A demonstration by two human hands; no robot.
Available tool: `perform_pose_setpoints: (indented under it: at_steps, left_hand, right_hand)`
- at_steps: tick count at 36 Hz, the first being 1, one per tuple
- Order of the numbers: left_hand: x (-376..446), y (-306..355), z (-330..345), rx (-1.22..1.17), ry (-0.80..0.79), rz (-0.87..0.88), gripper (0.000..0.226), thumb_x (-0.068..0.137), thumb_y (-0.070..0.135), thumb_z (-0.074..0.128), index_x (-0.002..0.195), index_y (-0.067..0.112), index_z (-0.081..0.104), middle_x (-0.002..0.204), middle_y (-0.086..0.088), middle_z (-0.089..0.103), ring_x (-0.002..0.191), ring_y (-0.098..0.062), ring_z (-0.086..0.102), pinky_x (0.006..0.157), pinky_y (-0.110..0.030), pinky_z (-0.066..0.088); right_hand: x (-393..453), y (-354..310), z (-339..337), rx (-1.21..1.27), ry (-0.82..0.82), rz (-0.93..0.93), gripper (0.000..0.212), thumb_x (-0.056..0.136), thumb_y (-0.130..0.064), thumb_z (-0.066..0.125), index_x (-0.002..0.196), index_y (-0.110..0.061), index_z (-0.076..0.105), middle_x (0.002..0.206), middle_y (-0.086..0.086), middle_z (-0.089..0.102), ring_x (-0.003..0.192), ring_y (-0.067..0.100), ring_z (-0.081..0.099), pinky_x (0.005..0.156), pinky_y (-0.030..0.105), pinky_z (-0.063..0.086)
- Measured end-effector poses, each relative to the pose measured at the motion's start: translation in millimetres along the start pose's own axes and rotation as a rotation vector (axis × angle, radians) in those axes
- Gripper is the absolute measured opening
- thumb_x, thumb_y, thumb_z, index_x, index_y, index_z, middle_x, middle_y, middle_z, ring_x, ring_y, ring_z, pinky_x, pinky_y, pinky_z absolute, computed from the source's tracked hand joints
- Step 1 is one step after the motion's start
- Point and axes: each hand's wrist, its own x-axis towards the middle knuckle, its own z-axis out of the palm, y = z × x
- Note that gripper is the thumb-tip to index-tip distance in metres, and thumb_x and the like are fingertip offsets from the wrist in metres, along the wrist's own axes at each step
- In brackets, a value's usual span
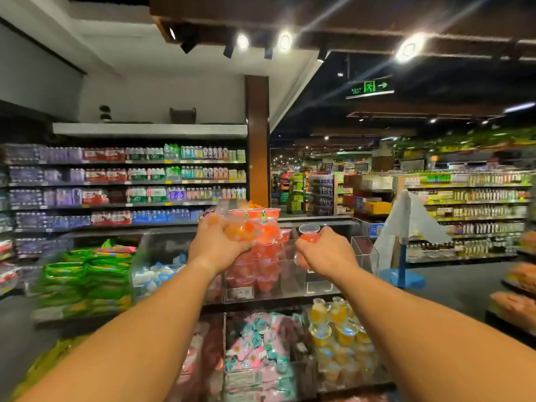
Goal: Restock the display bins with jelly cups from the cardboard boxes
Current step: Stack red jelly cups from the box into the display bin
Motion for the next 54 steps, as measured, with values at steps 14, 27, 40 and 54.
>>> perform_pose_setpoints:
  at_steps: [14, 27, 40, 54]
  left_hand:
    - [80, 14, 52, 0.002, 0.085, -0.031, 0.090, 0.077, 0.062, 0.077, 0.150, 0.019, 0.045, 0.162, 0.001, 0.023, 0.140, -0.023, 0.039, 0.110, -0.040, 0.038]
    - [176, -2, 79, -0.002, 0.123, -0.004, 0.094, 0.071, 0.068, 0.078, 0.149, 0.023, 0.048, 0.162, 0.000, 0.027, 0.140, -0.024, 0.040, 0.109, -0.040, 0.039]
    - [235, 3, 125, -0.130, 0.183, 0.009, 0.094, 0.072, 0.060, 0.082, 0.149, 0.019, 0.048, 0.162, 0.000, 0.027, 0.142, -0.024, 0.037, 0.112, -0.040, 0.036]
    - [290, 28, 180, -0.134, 0.238, -0.006, 0.092, 0.074, 0.054, 0.083, 0.150, 0.018, 0.047, 0.162, 0.001, 0.030, 0.142, -0.022, 0.037, 0.111, -0.038, 0.035]
  right_hand:
    - [116, 35, 34, 0.062, -0.037, -0.045, 0.044, 0.081, -0.058, 0.058, 0.104, -0.020, 0.060, 0.099, 0.001, 0.067, 0.087, 0.021, 0.060, 0.068, 0.033, 0.043]
    - [217, 31, 77, 0.022, -0.056, -0.061, 0.055, 0.084, -0.057, 0.060, 0.121, -0.016, 0.055, 0.110, 0.005, 0.063, 0.100, 0.026, 0.058, 0.086, 0.040, 0.051]
    - [344, 32, 95, -0.705, 0.007, -0.631, 0.044, 0.090, -0.023, 0.064, 0.131, -0.016, 0.050, 0.124, 0.007, 0.054, 0.118, 0.029, 0.039, 0.102, 0.039, 0.039]
    - [447, 47, 141, -0.533, -0.199, -0.591, 0.055, 0.089, -0.031, 0.072, 0.135, -0.025, 0.043, 0.135, 0.013, 0.031, 0.116, 0.036, 0.045, 0.093, 0.048, 0.047]
